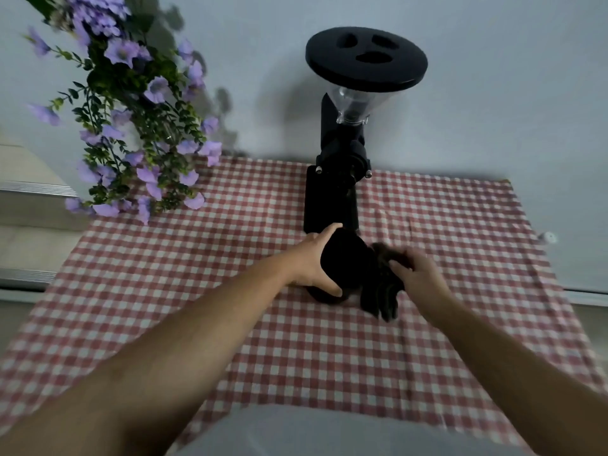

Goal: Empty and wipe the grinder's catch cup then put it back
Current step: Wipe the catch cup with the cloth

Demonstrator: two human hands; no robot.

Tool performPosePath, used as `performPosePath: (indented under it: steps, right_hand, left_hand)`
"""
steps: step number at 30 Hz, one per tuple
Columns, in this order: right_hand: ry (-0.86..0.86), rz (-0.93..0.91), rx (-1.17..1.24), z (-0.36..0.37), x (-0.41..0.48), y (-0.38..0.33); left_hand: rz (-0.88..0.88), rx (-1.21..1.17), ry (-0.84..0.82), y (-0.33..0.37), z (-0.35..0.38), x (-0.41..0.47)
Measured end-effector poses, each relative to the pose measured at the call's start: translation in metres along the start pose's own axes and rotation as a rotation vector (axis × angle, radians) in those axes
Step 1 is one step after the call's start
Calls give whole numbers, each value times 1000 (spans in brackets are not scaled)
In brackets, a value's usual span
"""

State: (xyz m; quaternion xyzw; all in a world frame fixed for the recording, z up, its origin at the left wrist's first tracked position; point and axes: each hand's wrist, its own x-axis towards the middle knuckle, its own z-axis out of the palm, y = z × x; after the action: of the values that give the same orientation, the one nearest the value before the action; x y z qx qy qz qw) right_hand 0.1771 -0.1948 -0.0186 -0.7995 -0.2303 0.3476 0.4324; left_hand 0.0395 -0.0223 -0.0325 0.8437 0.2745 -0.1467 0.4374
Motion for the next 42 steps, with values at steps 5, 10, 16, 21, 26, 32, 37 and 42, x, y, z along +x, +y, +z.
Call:
performPosePath:
  steps: [5,10,16,21,26,32,37,42]
  right_hand:
    - [6,-66,26,18,9,1]
    - [-125,-16,-44,17,6,23]
    - [-9,-169,62,11,17,-9]
    - [-128,-91,-116,27,-2,45]
    - [-109,-183,20,0,25,3]
    - [-126,-174,-218,22,-8,46]
    - [-35,-146,9,5,16,17]
    - [-172,-168,-193,16,-10,44]
  left_hand:
    - [-61,67,112,25,14,-2]
    - [-31,84,9,20,4,-5]
    - [-120,-49,57,25,9,-7]
    - [-207,-20,184,28,29,-6]
    - [-136,22,24,32,8,-6]
    - [-155,54,-31,26,3,-7]
    - [-156,165,-91,31,-2,-3]
    - [-160,293,-150,36,-7,-6]
